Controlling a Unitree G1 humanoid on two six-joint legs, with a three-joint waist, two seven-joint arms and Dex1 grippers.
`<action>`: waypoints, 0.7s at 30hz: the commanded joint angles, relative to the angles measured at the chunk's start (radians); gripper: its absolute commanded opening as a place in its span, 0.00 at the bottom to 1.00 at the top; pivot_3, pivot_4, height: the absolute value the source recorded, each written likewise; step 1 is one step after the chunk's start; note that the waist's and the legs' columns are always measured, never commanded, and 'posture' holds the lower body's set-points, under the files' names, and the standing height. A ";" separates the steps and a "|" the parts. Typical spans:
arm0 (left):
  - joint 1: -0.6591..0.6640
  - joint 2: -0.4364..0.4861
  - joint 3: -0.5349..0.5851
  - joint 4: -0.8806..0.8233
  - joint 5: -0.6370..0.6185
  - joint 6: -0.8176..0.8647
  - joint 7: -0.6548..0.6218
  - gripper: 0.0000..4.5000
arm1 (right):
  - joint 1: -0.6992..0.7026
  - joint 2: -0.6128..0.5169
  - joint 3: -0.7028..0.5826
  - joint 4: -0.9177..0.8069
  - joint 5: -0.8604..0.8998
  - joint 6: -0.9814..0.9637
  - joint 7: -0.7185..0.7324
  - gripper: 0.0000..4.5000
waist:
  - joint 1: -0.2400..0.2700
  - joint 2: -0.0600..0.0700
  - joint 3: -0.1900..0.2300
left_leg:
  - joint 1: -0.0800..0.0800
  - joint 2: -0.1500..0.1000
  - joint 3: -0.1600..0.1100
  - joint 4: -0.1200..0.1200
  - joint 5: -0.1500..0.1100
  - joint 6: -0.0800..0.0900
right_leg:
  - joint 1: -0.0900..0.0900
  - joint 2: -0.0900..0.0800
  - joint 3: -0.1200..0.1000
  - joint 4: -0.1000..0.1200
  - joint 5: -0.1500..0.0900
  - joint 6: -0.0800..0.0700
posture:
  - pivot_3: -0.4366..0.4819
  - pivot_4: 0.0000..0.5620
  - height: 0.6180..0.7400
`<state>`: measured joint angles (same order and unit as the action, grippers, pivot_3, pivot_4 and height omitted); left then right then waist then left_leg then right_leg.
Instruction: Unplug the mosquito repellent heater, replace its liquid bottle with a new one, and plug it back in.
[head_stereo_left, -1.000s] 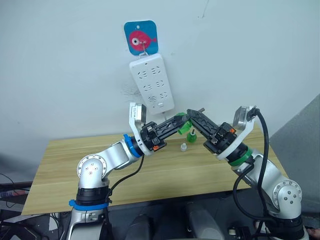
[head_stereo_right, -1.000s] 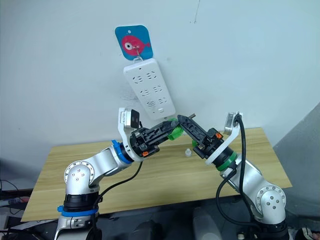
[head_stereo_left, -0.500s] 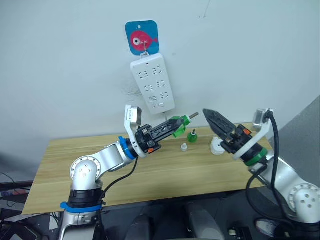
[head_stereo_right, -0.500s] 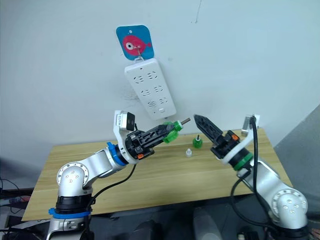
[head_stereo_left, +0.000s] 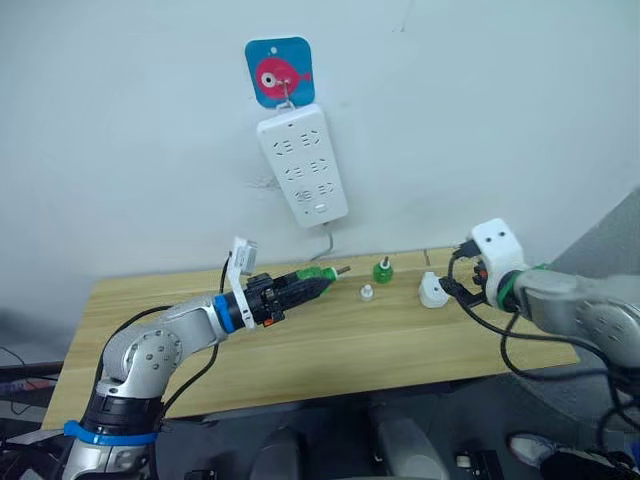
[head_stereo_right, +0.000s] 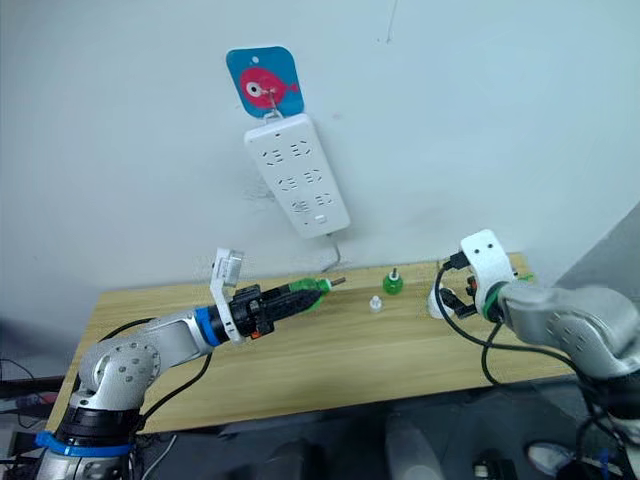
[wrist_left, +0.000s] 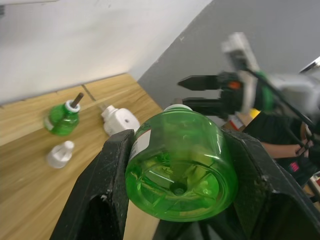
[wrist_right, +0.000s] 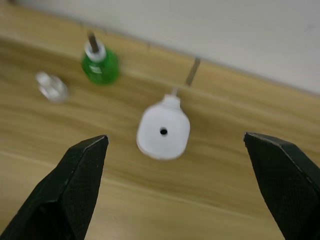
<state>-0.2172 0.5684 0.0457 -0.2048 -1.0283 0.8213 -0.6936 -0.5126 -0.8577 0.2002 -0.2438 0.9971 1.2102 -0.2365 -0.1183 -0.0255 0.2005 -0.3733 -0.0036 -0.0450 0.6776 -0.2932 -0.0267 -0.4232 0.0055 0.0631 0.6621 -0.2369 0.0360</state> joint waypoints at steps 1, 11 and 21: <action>0.024 0.007 0.004 -0.053 0.039 -0.027 -0.049 0.51 | -0.097 0.106 -0.017 0.205 -0.107 0.068 0.016 1.00 | 0.007 -0.001 0.005 | -0.001 0.000 0.000 0.000 0.000 0.000 | -0.001 0.000 0.001 0.000 0.000 0.000 | 0.33 0.41 1.00; 0.064 -0.013 0.020 -0.098 0.064 -0.025 -0.058 0.51 | -0.279 0.307 -0.015 0.613 -0.390 0.055 0.159 1.00 | 0.033 0.001 0.013 | -0.014 0.000 -0.002 0.000 -0.001 0.002 | -0.015 -0.007 -0.001 0.001 0.004 -0.004 | 0.38 0.42 1.00; 0.071 -0.020 0.019 -0.114 0.066 -0.022 -0.057 0.51 | -0.293 0.388 -0.021 0.751 -0.595 -0.019 0.273 0.96 | 0.035 0.003 0.014 | -0.016 -0.001 -0.003 0.000 -0.002 0.003 | -0.016 -0.008 -0.003 0.002 0.004 -0.004 | 0.41 0.41 1.00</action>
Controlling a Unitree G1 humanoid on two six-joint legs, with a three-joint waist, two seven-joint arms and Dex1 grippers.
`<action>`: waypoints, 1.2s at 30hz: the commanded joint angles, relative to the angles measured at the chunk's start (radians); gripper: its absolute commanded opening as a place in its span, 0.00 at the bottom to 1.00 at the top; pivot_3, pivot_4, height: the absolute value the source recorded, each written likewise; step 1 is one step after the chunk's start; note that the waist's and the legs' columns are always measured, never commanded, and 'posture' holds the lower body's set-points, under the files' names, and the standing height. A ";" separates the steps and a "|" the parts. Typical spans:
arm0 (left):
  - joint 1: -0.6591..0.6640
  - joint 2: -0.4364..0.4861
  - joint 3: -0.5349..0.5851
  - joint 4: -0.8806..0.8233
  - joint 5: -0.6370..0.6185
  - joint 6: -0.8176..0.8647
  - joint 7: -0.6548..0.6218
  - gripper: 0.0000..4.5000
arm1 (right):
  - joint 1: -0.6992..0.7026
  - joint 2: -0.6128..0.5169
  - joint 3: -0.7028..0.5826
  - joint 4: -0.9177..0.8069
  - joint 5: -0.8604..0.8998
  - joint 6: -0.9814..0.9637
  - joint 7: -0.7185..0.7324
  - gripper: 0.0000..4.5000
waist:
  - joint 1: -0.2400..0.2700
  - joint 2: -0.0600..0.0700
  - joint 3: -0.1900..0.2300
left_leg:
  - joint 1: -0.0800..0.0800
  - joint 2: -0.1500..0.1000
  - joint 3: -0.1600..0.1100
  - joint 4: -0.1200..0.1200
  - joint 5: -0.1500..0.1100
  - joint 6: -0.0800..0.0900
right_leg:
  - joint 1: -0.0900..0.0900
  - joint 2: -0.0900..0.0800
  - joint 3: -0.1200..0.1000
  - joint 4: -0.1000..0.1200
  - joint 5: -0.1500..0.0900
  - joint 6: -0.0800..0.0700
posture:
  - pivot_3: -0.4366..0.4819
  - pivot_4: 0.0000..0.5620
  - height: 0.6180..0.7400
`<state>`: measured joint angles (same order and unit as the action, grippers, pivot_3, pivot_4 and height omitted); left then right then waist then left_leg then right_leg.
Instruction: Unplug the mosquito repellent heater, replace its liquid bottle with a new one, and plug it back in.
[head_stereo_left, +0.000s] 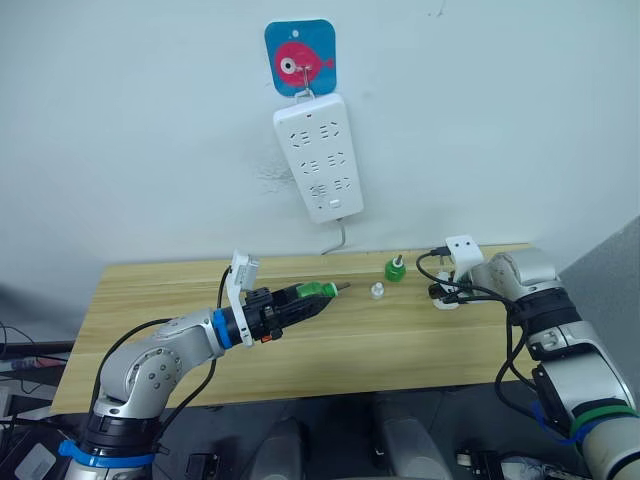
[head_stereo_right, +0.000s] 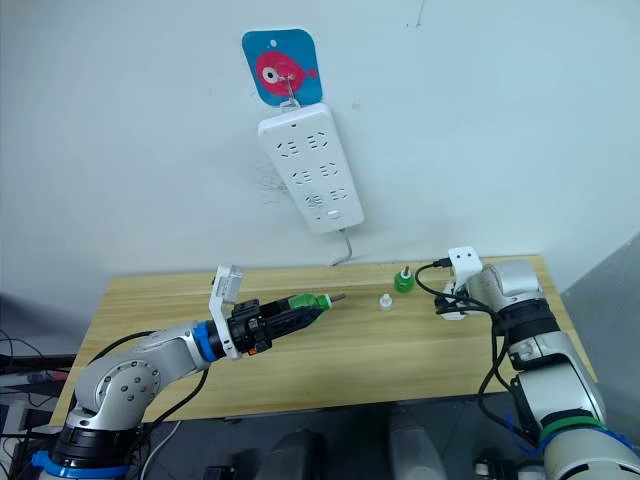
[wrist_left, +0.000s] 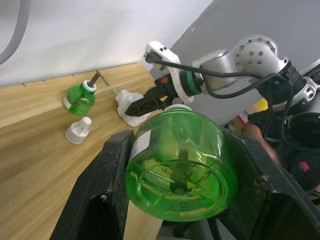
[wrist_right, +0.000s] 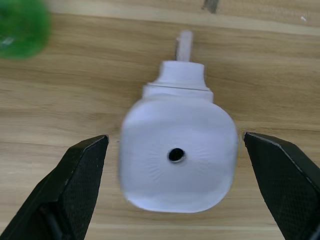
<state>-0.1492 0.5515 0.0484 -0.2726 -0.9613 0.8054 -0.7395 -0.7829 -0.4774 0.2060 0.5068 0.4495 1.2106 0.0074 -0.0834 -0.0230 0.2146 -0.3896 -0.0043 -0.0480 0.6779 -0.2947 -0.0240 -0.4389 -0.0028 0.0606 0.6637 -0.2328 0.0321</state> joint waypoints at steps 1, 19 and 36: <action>0.001 -0.004 0.015 -0.046 0.001 -0.006 -0.012 0.51 | -0.023 0.013 -0.036 0.004 -0.056 -0.019 0.034 0.92 | 0.000 0.000 0.000 | 0.000 0.000 0.000 0.000 0.000 0.000 | 0.000 0.000 0.000 0.000 0.000 0.000 | 0.41 0.41 1.00; -0.118 0.025 0.026 0.021 -0.030 0.061 -0.105 0.51 | 0.240 -0.112 -0.376 -0.774 0.117 0.257 0.305 0.66 | 0.002 0.003 0.001 | -0.004 -0.001 -0.005 0.001 0.000 0.000 | -0.001 0.000 -0.008 0.000 0.000 0.000 | 0.35 0.33 1.00; -0.455 0.153 0.130 0.169 -0.282 0.382 -0.216 0.51 | 0.396 -0.023 -0.743 -1.111 1.002 0.097 0.378 0.66 | -0.015 0.003 0.000 | -0.001 -0.001 -0.004 0.002 0.001 -0.001 | 0.003 0.002 -0.015 0.002 0.000 0.001 | 0.32 0.28 1.00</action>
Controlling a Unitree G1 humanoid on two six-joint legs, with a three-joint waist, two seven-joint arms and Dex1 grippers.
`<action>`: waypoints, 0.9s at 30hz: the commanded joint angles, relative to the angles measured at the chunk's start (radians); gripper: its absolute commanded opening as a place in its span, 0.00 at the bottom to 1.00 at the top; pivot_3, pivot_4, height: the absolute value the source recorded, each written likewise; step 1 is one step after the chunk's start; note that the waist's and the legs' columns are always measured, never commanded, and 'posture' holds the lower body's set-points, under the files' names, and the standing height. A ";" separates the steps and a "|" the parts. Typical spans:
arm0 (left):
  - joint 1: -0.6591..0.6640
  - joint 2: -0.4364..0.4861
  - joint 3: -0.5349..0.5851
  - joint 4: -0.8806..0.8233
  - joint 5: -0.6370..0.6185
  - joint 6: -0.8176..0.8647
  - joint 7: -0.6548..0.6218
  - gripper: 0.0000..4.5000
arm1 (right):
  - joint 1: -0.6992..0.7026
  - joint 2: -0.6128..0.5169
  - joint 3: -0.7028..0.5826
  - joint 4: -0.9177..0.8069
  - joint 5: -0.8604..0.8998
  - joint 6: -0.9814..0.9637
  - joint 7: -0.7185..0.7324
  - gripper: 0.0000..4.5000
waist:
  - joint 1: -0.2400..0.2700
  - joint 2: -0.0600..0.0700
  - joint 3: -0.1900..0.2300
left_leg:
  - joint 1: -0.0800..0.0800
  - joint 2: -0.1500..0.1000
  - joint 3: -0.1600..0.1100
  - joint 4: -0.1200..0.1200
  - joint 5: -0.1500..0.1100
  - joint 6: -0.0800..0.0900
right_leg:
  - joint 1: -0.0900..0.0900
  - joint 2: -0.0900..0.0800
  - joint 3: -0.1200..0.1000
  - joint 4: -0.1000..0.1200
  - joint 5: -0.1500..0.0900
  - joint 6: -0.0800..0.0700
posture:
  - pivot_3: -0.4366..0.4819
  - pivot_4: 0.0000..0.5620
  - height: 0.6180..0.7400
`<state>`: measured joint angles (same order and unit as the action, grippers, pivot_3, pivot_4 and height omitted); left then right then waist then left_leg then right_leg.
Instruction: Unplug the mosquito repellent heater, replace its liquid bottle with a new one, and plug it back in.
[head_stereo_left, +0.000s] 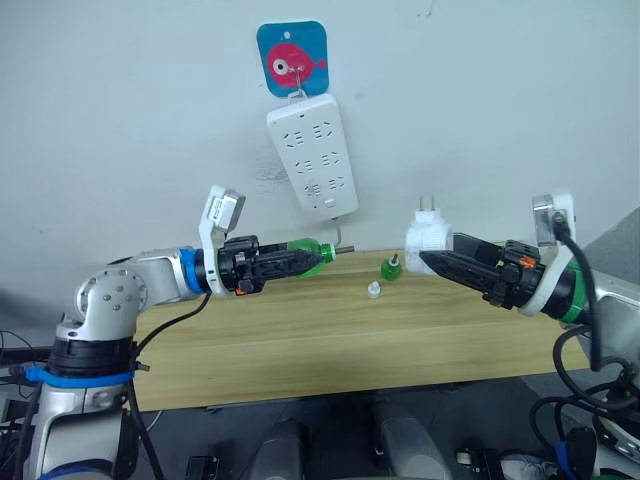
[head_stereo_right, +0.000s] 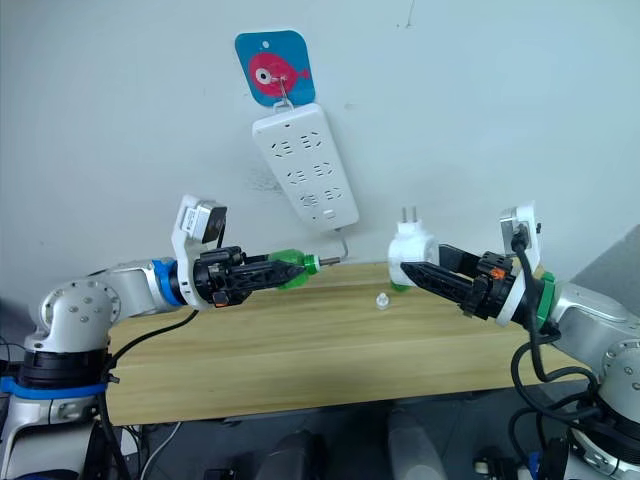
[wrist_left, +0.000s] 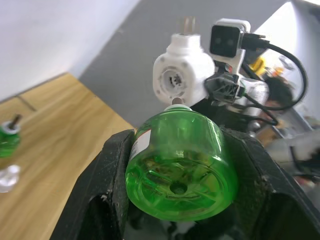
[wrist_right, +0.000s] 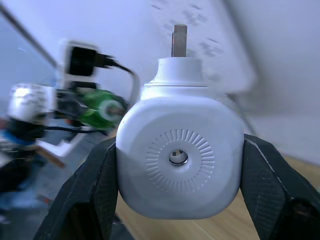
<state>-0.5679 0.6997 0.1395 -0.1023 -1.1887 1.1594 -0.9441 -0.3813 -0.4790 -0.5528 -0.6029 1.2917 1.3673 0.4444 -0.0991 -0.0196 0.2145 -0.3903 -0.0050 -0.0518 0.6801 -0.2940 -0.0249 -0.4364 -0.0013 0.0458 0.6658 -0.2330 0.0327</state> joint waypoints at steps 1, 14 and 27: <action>-0.046 0.005 0.037 -0.004 -0.064 0.040 -0.017 0.51 | -0.002 -0.034 0.035 0.004 0.216 -0.083 -0.088 0.66 | 0.000 0.000 0.000 | 0.000 0.000 0.000 0.000 0.000 0.000 | 0.000 0.000 0.000 0.000 0.000 0.000 | 0.33 0.28 1.00; -0.074 0.000 0.014 -0.043 -0.093 0.099 -0.068 0.51 | 0.017 -0.237 0.247 0.039 0.504 -0.310 -0.241 0.66 | 0.004 0.000 -0.001 | -0.001 0.000 0.000 0.000 0.000 -0.001 | -0.001 -0.001 0.000 0.000 0.000 0.000 | 0.34 0.27 1.00; -0.066 -0.043 -0.022 -0.075 -0.056 0.069 -0.075 0.51 | 0.014 -0.281 0.372 0.016 0.533 -0.416 -0.268 0.66 | 0.011 -0.001 -0.001 | -0.001 0.000 -0.001 0.001 0.000 -0.001 | -0.001 -0.001 0.001 0.000 0.000 0.000 | 0.34 0.27 1.00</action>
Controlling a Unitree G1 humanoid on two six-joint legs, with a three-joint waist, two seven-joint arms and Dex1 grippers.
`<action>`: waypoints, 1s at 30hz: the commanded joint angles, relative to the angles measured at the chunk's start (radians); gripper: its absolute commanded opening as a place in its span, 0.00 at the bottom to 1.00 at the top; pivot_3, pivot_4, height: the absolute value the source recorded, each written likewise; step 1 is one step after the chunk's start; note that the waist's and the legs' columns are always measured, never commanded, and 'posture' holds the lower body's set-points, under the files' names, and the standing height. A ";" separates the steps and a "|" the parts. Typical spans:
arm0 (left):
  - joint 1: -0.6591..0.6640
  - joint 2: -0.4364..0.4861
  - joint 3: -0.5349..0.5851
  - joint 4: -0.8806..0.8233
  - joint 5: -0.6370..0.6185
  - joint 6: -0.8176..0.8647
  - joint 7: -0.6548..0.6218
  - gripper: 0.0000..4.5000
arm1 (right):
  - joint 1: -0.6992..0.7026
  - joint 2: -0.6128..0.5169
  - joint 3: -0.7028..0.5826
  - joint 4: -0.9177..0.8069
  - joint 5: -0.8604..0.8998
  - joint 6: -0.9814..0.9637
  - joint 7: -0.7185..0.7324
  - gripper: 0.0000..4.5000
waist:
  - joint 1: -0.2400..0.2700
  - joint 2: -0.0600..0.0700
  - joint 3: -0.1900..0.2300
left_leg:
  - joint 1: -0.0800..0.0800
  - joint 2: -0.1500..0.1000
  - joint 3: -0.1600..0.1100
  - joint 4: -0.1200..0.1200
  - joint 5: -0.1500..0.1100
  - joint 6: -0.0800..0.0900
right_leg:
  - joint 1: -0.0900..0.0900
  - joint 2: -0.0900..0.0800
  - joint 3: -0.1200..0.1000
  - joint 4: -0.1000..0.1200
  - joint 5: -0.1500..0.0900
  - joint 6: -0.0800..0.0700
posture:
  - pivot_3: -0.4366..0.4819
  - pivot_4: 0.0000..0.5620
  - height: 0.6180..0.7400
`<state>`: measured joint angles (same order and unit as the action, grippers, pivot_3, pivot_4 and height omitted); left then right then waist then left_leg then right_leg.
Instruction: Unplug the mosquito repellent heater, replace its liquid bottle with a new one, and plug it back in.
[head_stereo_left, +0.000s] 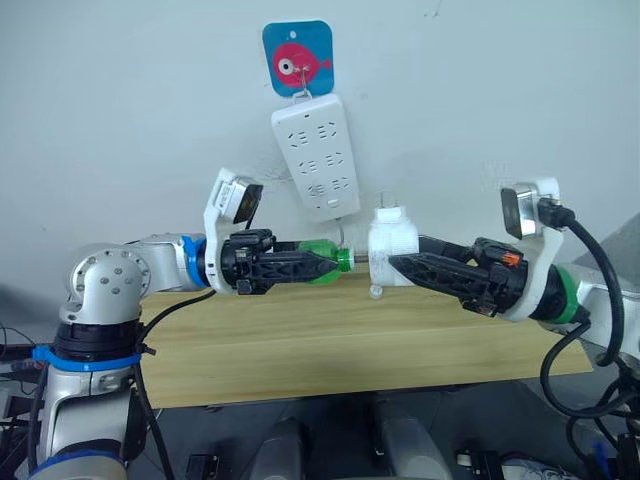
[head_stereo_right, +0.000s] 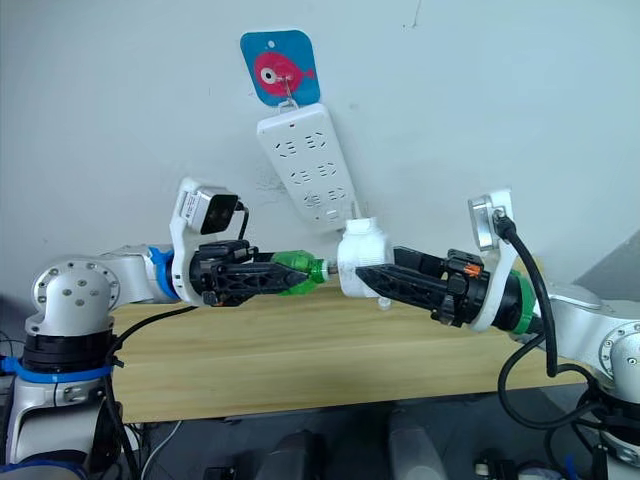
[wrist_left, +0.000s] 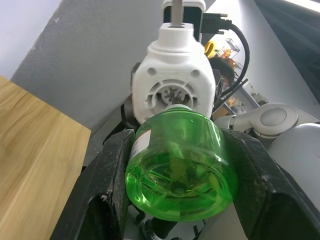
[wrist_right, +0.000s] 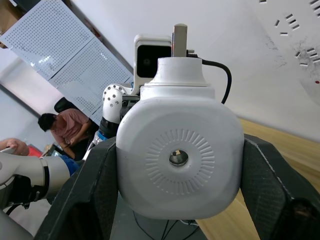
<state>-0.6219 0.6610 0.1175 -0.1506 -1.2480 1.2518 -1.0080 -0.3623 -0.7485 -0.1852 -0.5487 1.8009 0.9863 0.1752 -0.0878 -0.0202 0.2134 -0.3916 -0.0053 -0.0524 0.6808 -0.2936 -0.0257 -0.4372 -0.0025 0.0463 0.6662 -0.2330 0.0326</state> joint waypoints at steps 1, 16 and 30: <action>-0.013 -0.010 0.001 -0.024 0.006 -0.026 -0.005 0.51 | -0.005 -0.012 0.012 -0.042 0.026 -0.041 -0.001 0.66 | 0.000 0.000 0.000 | 0.000 0.000 0.000 0.000 0.000 0.000 | 0.000 0.000 0.000 0.000 0.000 0.000 | 0.34 0.27 1.00; -0.013 -0.009 -0.010 0.006 0.058 -0.046 -0.030 0.51 | 0.012 -0.054 0.043 -0.059 0.036 -0.074 0.011 0.66 | 0.001 0.000 -0.001 | 0.000 0.000 0.000 0.001 0.000 0.000 | 0.000 0.000 0.000 0.001 0.000 0.000 | 0.33 0.27 1.00; -0.004 -0.023 -0.016 -0.028 0.026 -0.023 -0.047 0.51 | 0.013 -0.058 0.062 -0.063 0.025 -0.097 0.003 0.66 | 0.001 0.000 -0.001 | 0.002 0.000 0.001 0.003 0.001 -0.001 | -0.001 0.000 0.000 0.011 0.000 0.000 | 0.33 0.27 1.00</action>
<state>-0.6216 0.6399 0.0889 -0.1492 -1.1970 1.2258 -1.0502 -0.3398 -0.8073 -0.1181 -0.5845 1.8177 0.9118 0.1727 -0.0868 -0.0205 0.2123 -0.3894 -0.0056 -0.0516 0.6845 -0.2926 -0.0268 -0.4385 -0.0019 0.0466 0.6772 -0.2332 0.0326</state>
